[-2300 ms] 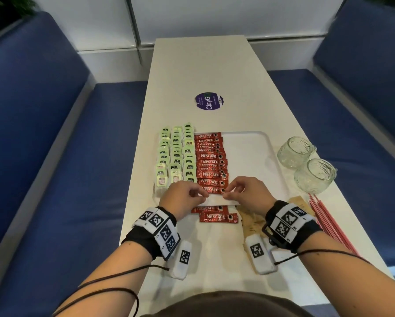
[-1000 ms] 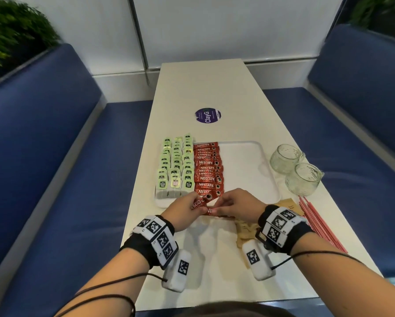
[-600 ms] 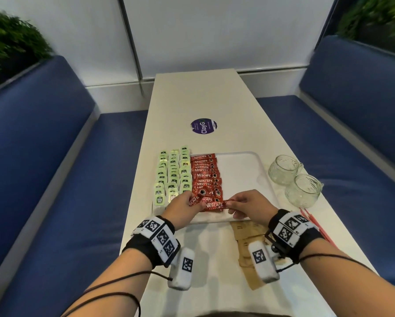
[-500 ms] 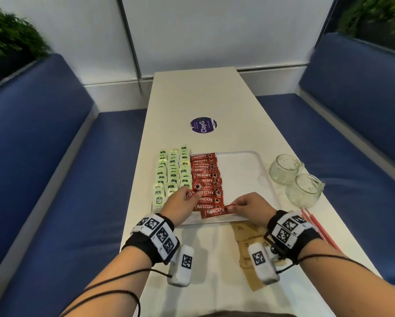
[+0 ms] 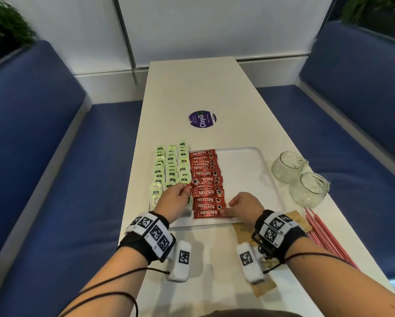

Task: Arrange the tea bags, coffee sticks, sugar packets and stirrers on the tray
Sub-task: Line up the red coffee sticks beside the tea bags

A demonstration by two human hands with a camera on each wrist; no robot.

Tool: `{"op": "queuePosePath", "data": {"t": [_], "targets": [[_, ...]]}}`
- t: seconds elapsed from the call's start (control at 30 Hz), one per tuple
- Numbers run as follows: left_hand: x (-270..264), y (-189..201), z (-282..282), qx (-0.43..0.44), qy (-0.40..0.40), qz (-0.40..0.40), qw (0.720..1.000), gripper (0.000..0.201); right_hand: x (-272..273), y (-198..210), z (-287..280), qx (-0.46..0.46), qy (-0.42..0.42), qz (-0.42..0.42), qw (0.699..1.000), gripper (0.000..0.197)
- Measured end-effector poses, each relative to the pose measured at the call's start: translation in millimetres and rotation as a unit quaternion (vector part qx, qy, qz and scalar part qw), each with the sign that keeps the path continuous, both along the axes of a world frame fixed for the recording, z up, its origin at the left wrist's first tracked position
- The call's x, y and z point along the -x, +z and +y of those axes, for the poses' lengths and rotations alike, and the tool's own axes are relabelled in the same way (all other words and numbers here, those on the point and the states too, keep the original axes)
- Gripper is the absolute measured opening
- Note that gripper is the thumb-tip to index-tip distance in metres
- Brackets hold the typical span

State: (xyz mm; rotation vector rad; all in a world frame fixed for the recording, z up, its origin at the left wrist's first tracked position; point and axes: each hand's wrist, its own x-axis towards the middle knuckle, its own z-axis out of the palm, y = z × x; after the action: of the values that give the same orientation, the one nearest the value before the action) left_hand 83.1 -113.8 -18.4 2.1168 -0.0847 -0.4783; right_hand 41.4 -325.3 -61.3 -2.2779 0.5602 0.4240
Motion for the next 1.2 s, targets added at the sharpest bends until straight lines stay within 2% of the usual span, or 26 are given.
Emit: {"op": "queuePosePath", "data": {"t": [0.1, 0.2, 0.27, 0.37, 0.47, 0.6, 0.67, 0.8, 0.97, 1.13, 1.2], "targets": [[-0.6, -2.6, 2.4, 0.047, 0.026, 0.014, 0.998, 0.011, -4.6, 1.8, -1.5, -0.01, -0.009, 0.002, 1.0, 0.044], [1.0, -4.8, 4.0, 0.095, 0.048, 0.045, 0.993, 0.018, -6.0, 2.4, -3.2, -0.003, -0.003, 0.011, 1.0, 0.046], [2.6, -5.8, 4.5, 0.121, 0.053, 0.067, 0.989, 0.024, -4.9, 5.2, -4.9, -0.006, -0.012, -0.016, 1.0, 0.044], [4.3, -5.2, 1.5, 0.127, 0.042, 0.079, 0.988, 0.027, -3.4, 18.9, -5.9, -0.099, -0.028, -0.104, 0.989, 0.036], [5.1, 0.1, -6.7, 0.125, 0.017, 0.077, 0.989, 0.025, -1.8, 37.8, 0.7, -0.19, 0.005, -0.127, 0.973, 0.03], [4.5, 8.5, -11.7, 0.12, -0.012, 0.081, 0.989, 0.024, -0.6, 43.4, 1.6, -0.199, 0.025, -0.135, 0.97, 0.02], [5.0, 7.8, -9.0, 0.082, -0.041, 0.061, 0.994, 0.023, 2.8, 40.7, -2.5, -0.174, 0.035, -0.111, 0.978, 0.019], [10.1, 0.1, -4.4, -0.047, -0.092, -0.029, 0.994, 0.015, 16.0, 27.2, -3.8, -0.133, 0.041, -0.064, 0.988, 0.009], [8.9, -5.3, -3.2, -0.102, -0.125, -0.067, 0.985, 0.014, 18.7, 15.0, 1.6, -0.058, 0.012, -0.06, 0.996, 0.016], [10.5, -6.8, -11.9, -0.184, -0.167, -0.125, 0.96, 0.014, 15.0, 15.2, 5.2, -0.008, 0.038, -0.041, 0.998, 0.02], [11.3, -6.7, -16.4, -0.24, -0.199, -0.161, 0.937, 0.017, 14.6, 16.0, 5.3, 0.001, 0.039, -0.038, 0.999, 0.023]]}}
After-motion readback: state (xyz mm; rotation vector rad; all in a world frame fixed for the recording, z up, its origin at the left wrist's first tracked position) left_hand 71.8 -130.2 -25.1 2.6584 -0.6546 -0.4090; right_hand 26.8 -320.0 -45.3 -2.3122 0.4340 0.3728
